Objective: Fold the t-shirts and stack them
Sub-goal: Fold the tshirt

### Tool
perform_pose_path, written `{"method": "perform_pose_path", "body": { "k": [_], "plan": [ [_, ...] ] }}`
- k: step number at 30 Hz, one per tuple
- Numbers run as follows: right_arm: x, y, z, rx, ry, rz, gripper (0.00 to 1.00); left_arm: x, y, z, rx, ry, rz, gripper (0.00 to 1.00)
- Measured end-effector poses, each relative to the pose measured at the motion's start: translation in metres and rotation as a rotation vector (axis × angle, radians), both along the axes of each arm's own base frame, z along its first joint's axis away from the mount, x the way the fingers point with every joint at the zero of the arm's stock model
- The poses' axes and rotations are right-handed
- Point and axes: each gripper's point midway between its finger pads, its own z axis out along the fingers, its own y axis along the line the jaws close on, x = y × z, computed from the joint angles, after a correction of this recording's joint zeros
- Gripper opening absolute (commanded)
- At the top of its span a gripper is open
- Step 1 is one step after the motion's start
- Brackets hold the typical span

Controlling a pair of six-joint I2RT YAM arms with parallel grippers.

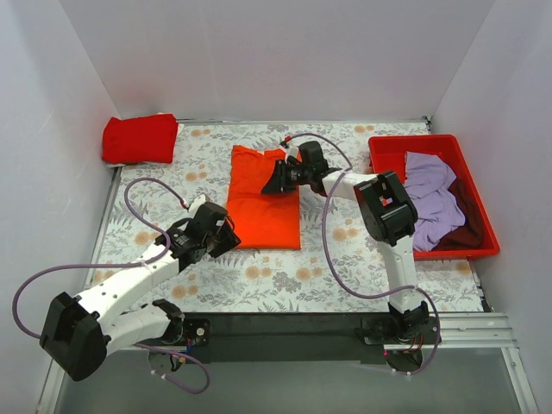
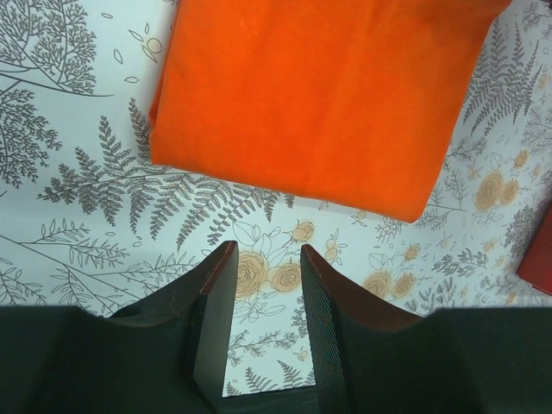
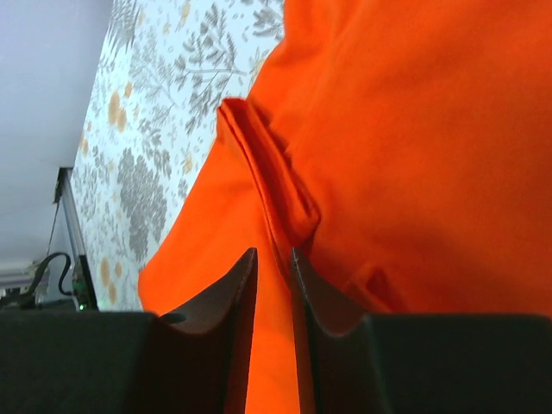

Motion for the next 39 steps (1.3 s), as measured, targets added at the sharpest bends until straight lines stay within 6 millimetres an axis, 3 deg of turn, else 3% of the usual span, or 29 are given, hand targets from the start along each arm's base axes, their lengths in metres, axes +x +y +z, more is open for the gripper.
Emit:
{"method": "perform_pose_path", "body": {
  "k": [3,6,10,16,20,24,27,31,39],
  "plan": [
    [-0.009,-0.01,0.004,0.019,0.004,0.006,0.28,0.0,-0.004,-0.004,-0.008,0.016,-0.009,0.33],
    [-0.012,-0.016,-0.005,0.025,0.033,0.011,0.28,-0.001,-0.007,-0.006,-0.021,0.02,-0.018,0.34],
    [-0.003,-0.03,-0.022,0.034,0.075,-0.005,0.28,-0.005,-0.007,-0.012,-0.022,0.039,-0.028,0.33],
    [0.014,-0.048,-0.019,0.042,0.07,-0.049,0.3,-0.01,-0.007,-0.017,-0.021,0.057,-0.035,0.33],
    [0.022,-0.061,-0.001,0.03,0.019,-0.099,0.34,-0.011,-0.007,-0.018,-0.025,0.062,-0.04,0.34],
    [0.018,-0.074,0.038,0.031,-0.057,-0.146,0.53,-0.011,-0.006,-0.018,-0.021,0.063,-0.037,0.36],
    [0.0,-0.084,0.058,0.011,-0.081,-0.171,0.57,-0.011,-0.003,-0.023,0.002,0.073,-0.025,0.38],
    [-0.035,-0.099,0.056,-0.061,-0.046,-0.194,0.56,-0.01,0.008,-0.036,0.064,0.106,0.0,0.4],
    [-0.145,-0.127,-0.01,-0.3,0.136,-0.148,0.54,0.012,0.025,-0.051,0.14,0.125,0.038,0.4]
  ]
}}
